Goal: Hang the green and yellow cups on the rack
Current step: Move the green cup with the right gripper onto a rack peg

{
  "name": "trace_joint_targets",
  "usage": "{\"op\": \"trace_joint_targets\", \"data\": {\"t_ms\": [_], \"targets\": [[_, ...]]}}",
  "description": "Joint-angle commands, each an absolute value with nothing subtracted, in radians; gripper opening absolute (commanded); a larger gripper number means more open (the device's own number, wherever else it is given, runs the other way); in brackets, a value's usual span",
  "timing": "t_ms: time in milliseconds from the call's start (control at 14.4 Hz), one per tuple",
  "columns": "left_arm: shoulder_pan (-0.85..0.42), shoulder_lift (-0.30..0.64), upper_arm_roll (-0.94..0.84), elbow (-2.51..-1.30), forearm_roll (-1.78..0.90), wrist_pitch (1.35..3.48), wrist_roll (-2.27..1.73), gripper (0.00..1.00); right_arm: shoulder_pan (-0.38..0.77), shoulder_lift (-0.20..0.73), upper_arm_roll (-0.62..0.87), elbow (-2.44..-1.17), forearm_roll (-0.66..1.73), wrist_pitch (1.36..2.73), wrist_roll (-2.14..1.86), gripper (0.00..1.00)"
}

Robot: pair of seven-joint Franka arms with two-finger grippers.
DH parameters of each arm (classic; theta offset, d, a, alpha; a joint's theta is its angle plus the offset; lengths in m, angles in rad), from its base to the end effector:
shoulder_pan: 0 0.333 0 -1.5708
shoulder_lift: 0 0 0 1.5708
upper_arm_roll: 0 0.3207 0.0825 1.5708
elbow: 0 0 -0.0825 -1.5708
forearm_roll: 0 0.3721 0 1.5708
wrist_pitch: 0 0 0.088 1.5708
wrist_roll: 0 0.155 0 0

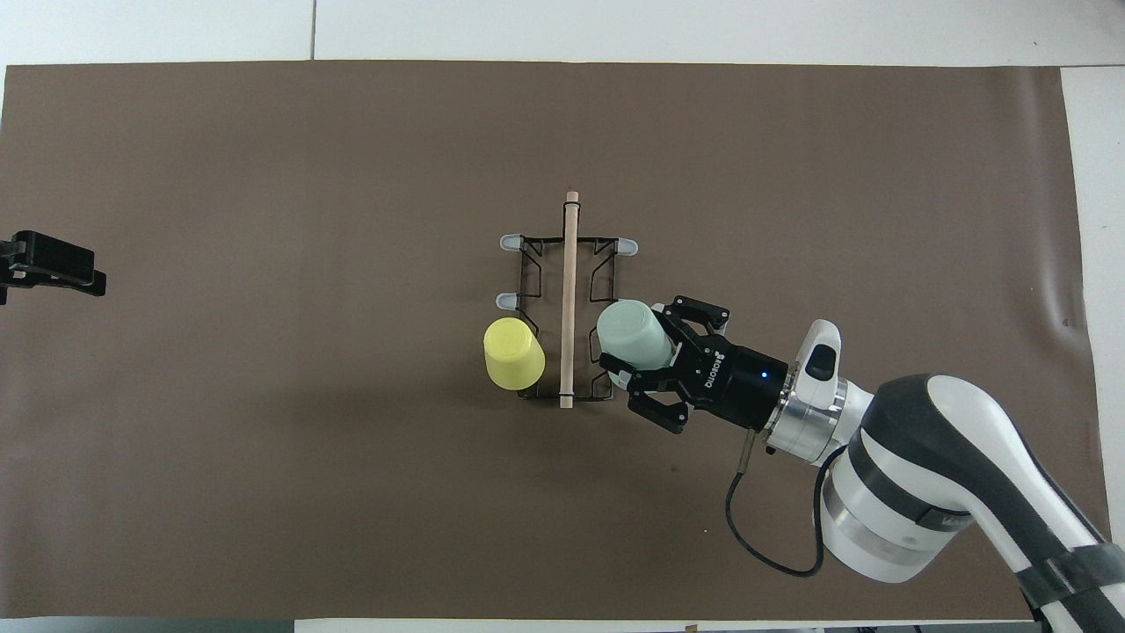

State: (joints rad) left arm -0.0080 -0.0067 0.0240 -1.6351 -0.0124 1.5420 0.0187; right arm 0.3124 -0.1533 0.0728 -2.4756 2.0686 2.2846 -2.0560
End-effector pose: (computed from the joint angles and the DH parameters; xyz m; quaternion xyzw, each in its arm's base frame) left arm 0.5308 0.0066 0.5532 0.9990 -0.0013 -0.0431 0.0070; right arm 0.4465 0.2375 0.3741 -0.7168 -0.2857 -0.4674 0.4313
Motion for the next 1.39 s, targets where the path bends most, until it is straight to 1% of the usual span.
{"op": "trace_joint_targets", "data": {"t_ms": [0, 208, 416, 624, 1040, 1318], "targets": [[-0.014, -0.026, 0.02, -1.663, -0.025, 1.543, 0.021, 1.0, 0.31, -0.153, 0.078, -2.482, 2.085, 2.289, -2.088, 0.0], [-0.011, -0.018, 0.018, -1.657, -0.026, 1.6, 0.026, 1.0, 0.311, -0.141, 0.08, -2.483, 2.085, 2.289, -2.095, 0.0], [-0.005, -0.014, 0.018, -1.643, -0.025, 1.594, 0.031, 1.0, 0.308, -0.103, 0.078, -2.5, 2.089, 2.24, -2.152, 0.0], [-0.009, -0.017, 0.02, -1.651, -0.025, 1.611, 0.025, 1.0, 0.334, -0.101, 0.08, -2.5, 2.106, 2.269, -2.155, 0.0], [-0.011, -0.021, 0.02, -1.652, -0.021, 1.595, 0.023, 1.0, 0.35, -0.091, 0.08, -2.473, 2.151, 2.272, -2.143, 0.0], [-0.011, -0.021, 0.02, -1.652, -0.021, 1.595, 0.023, 1.0, 0.354, -0.097, 0.078, -2.496, 2.149, 2.276, -2.152, 0.0]]}}
